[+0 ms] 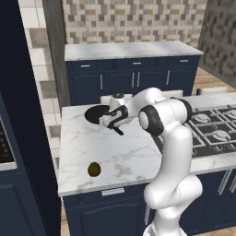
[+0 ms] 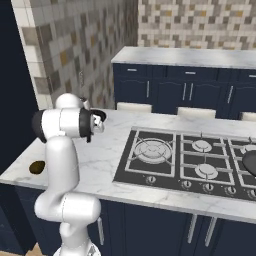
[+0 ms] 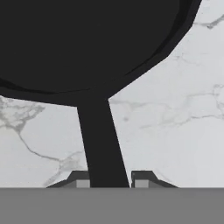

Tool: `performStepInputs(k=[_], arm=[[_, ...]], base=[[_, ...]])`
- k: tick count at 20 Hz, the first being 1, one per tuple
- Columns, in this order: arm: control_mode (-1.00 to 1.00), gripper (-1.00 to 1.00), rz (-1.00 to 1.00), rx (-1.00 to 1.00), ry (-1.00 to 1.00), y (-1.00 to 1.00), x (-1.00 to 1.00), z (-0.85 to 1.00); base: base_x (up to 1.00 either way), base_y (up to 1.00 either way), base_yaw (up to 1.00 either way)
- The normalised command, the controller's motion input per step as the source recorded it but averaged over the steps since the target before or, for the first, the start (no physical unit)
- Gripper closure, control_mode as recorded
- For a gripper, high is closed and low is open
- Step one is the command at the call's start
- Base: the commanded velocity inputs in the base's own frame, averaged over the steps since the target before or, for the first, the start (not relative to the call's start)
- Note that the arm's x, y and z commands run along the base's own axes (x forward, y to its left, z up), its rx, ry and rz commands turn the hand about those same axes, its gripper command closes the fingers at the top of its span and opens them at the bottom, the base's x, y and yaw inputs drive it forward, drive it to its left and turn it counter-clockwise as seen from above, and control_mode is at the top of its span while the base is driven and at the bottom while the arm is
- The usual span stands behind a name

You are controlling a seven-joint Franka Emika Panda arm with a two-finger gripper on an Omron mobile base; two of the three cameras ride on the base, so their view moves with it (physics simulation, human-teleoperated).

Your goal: Place both pans onto different burners. Then place the avocado and the fish on different pans.

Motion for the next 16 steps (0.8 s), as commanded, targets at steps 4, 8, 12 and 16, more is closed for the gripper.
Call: performStepInputs(k=[4, 8, 12, 16], arm=[[-1.00, 1.00, 0.04, 0.03, -0.06, -0.65, -0.65, 0.00], [-1.00, 1.00, 0.03, 0.08, -0.07, -0.62, -0.65, 0.16], [-1.00, 1.00, 0.01, 0.11, -0.04, -0.49, -0.30, 0.41], [-1.00, 1.00, 0.00, 0.05, 0.00, -0.55, -0.05, 0.30]], base=[[0.00, 0.00, 0.00], [0.00, 0.00, 0.00], [0.00, 0.00, 0.00], [0.00, 0.00, 0.00]])
